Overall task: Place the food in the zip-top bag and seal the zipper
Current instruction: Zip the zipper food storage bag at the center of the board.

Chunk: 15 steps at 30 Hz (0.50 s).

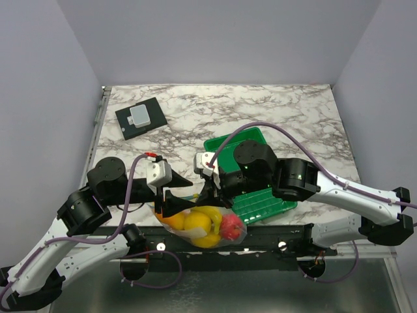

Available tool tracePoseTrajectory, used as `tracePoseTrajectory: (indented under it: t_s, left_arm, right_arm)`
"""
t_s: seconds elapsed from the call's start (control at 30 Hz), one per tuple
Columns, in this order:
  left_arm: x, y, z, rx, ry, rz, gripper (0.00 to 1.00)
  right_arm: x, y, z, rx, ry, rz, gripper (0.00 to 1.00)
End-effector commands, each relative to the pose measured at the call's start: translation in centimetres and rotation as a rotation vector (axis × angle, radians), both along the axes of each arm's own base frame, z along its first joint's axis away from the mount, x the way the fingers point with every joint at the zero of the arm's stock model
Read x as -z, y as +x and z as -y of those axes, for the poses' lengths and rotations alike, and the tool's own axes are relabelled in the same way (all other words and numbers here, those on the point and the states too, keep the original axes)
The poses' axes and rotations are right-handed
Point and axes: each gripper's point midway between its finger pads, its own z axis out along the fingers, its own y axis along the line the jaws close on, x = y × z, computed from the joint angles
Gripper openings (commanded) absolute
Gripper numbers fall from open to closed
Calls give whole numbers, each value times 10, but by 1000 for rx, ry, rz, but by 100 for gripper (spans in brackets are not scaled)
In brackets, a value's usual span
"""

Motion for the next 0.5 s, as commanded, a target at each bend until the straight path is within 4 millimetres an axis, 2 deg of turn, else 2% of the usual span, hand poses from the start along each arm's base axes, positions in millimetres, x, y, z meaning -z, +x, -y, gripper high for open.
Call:
tracePoseTrajectory:
  t_s: [0.0, 0.3, 0.47]
  left_arm:
    - [-25, -9, 0, 59, -66, 76, 60]
    - [-28, -25, 5, 161, -83, 52, 56]
    - [-25, -27, 8, 182, -76, 36, 53]
  right_arm:
    - [-12, -12, 0, -66, 28, -2, 1]
    - [-9, -12, -1, -66, 24, -1, 1]
    - [-11, -8, -2, -49, 25, 4, 1]
